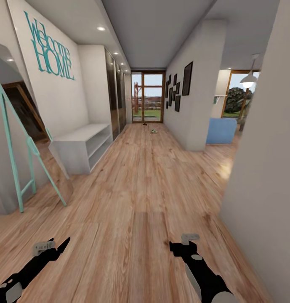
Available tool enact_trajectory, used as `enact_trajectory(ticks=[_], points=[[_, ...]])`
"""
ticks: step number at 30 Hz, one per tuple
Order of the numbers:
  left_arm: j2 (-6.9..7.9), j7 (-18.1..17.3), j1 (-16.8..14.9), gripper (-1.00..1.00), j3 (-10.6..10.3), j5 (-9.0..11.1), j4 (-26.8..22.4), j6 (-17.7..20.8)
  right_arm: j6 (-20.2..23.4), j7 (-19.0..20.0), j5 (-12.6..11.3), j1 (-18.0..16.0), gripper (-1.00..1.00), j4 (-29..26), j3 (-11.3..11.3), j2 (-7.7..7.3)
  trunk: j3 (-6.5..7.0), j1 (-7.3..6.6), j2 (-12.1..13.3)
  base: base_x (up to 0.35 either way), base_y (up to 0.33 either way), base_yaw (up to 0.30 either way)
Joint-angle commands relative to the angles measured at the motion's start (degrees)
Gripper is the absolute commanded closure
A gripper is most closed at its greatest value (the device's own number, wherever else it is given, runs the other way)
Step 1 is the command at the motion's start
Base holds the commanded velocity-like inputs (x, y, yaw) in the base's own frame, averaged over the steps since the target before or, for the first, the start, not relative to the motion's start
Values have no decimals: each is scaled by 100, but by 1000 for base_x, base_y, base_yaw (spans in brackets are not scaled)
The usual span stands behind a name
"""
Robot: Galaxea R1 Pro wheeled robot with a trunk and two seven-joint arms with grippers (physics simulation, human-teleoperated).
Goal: Pick up the two gym shoes and the two sandals from the corridor floor and place them onto the hallstand (shoe rack) in the corridor, making sure they are on the rack and not on the floor. Arrange them so the two gym shoes are next to each other and the two sandals are next to each other.
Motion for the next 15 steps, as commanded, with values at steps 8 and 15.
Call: enact_trajectory(ticks=[8,15], points=[[2,-9,-4,-100,-50,50,6,-21,30,-9,28,-1,-100,-19,-11,4,-6,2,-2,347,0,0],[2,-7,-4,-100,-51,50,6,-21,30,-11,36,-1,-100,-14,-6,4,-6,2,-2,347,0,0]])
